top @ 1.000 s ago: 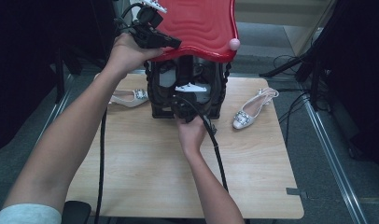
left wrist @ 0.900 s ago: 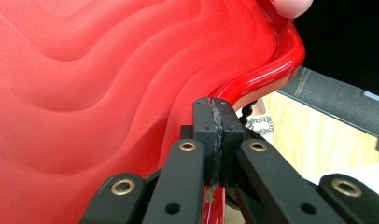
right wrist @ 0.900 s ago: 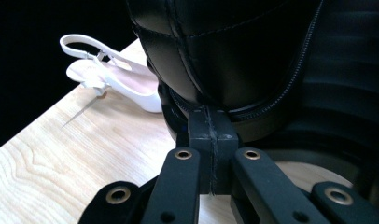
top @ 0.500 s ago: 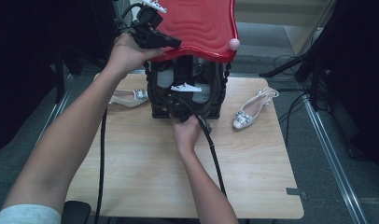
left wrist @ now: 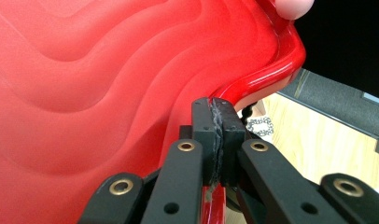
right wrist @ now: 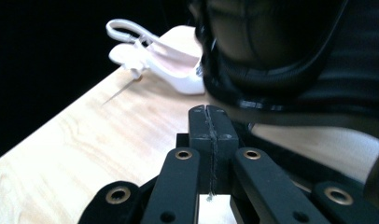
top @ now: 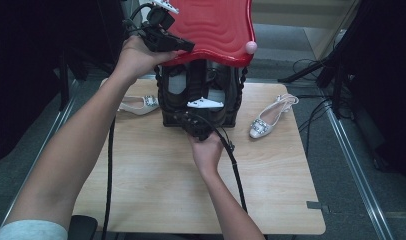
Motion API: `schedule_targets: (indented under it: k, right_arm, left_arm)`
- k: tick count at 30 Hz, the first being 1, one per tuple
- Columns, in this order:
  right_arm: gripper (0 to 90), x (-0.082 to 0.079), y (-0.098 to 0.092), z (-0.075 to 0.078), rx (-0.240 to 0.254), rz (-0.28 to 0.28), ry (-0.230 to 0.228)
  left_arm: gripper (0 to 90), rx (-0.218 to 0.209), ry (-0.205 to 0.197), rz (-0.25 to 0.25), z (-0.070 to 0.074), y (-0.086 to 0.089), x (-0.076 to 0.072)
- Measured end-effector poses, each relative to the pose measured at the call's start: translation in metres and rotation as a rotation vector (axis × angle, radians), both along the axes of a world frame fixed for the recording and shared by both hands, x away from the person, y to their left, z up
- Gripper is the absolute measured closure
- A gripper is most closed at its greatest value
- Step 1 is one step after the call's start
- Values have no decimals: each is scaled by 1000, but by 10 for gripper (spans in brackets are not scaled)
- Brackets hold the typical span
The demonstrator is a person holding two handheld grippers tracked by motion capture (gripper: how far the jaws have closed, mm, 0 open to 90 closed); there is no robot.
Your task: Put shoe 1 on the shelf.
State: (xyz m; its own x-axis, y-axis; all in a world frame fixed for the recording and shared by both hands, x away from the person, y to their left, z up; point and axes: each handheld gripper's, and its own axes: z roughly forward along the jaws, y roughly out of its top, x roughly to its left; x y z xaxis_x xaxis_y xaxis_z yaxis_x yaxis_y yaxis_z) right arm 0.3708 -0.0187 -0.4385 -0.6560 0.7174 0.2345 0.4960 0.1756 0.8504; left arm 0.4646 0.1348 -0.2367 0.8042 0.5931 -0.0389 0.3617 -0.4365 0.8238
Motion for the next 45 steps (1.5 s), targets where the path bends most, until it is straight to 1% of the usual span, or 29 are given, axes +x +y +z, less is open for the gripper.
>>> schedule_targets:
  k: [2,4,8,10,13,15,16,20,23,27,33,36,38,40,45]
  right_arm:
    - [900,-8,-5,-2,-8,18,-3]
    - [900,-14,-11,-4,-5,20,-9]
    - [900,-23,-26,-10,-1,26,1]
    - [900,-26,-34,-12,4,23,-1]
    - [900,-30,-47,-15,26,15,15]
    - [900,-32,-56,-17,14,4,6]
    - [900,-32,-61,-18,11,-7,10]
    - [900,-31,-80,-21,5,-43,20]
    - [900,-29,-89,-21,-9,-59,9]
    - [900,-26,-99,-20,-15,-74,2]
    - [900,-17,-114,-23,-4,-110,17]
    - [900,-12,-117,-25,17,-116,25]
    - [900,-10,-117,-27,34,-104,41]
    - [900,-11,-116,-27,28,-107,30]
    - [900,-10,-114,-27,32,-113,34]
  left_arm:
    - [891,-1,1,1,0,0,0]
    - [891,-1,1,0,0,0,0]
    - [890,-3,0,1,0,0,0]
    - [890,-5,1,3,0,0,0]
    - [890,-5,1,2,0,0,0]
    - [890,-5,1,2,0,0,0]
    - [890,-5,2,2,0,0,0]
    - [890,-6,1,2,0,0,0]
    - [890,-3,1,0,0,0,0]
    - [890,-1,-2,-1,0,0,0]
    - [890,-2,1,0,0,0,1]
    - [890,-1,0,0,0,0,1]
    - [890,-3,1,0,0,0,1]
    - [889,-2,0,1,0,0,1]
    - [889,3,-1,0,0,0,1]
